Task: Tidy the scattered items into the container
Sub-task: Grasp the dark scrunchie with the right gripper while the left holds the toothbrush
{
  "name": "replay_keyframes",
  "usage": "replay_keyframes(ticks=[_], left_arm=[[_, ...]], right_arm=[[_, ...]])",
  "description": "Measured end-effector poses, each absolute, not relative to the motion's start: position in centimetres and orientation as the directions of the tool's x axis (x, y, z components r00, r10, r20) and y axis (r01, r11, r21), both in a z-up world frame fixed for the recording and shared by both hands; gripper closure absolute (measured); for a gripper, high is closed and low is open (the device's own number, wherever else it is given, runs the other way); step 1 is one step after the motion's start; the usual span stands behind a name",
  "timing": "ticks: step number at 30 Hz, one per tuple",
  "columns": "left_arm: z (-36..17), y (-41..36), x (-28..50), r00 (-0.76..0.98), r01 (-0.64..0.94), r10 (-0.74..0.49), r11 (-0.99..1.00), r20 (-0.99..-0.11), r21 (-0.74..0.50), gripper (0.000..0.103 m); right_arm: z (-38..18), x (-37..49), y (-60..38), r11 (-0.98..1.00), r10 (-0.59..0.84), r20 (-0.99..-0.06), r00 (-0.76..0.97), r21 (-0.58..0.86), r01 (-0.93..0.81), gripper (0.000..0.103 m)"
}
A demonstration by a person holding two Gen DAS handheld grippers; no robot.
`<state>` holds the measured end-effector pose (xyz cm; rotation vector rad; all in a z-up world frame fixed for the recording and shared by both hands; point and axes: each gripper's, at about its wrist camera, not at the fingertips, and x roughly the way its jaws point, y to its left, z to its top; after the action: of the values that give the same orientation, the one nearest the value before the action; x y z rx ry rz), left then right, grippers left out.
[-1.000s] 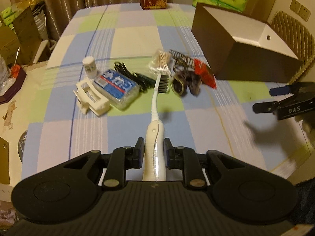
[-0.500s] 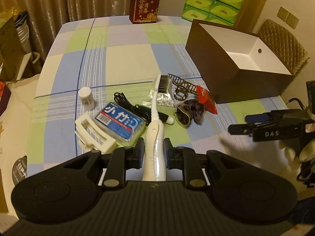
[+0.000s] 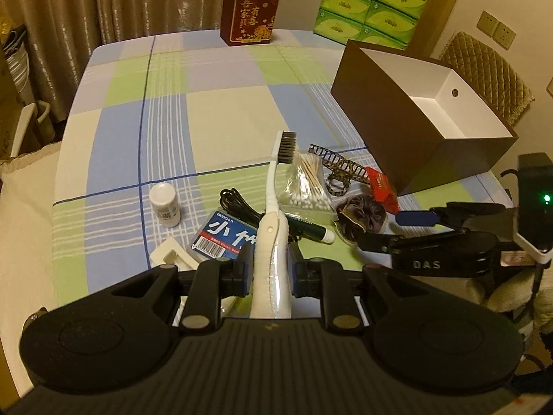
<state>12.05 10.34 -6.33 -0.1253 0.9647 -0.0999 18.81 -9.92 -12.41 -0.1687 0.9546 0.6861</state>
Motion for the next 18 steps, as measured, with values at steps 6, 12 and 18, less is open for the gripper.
replay_keyframes(ticks=[6,12,18], left_arm=[[-7.0,10.6,12.4,0.550,0.041,-0.157,0.986,-0.820,-0.161,0.087],[-7.4,10.2,12.4,0.540,0.040,-0.164,0.985,-0.826,-0.170,0.087],[-7.8,9.2,12.3,0.527,0.036,-0.175,0.982,-0.831,-0.183,0.087]], right_arm=[[-13.2,19.2,-9.7,0.774,0.451,-0.816,0.361,0.156,-0.614,0.088],[-12.3,18.0,-12.1,0.729,0.457,-0.834,0.309,0.153,-0.667,0.097],[-11.2,18.0,-16.2,0.718,0.467,-0.854,0.230,0.215,-0.662,0.092]])
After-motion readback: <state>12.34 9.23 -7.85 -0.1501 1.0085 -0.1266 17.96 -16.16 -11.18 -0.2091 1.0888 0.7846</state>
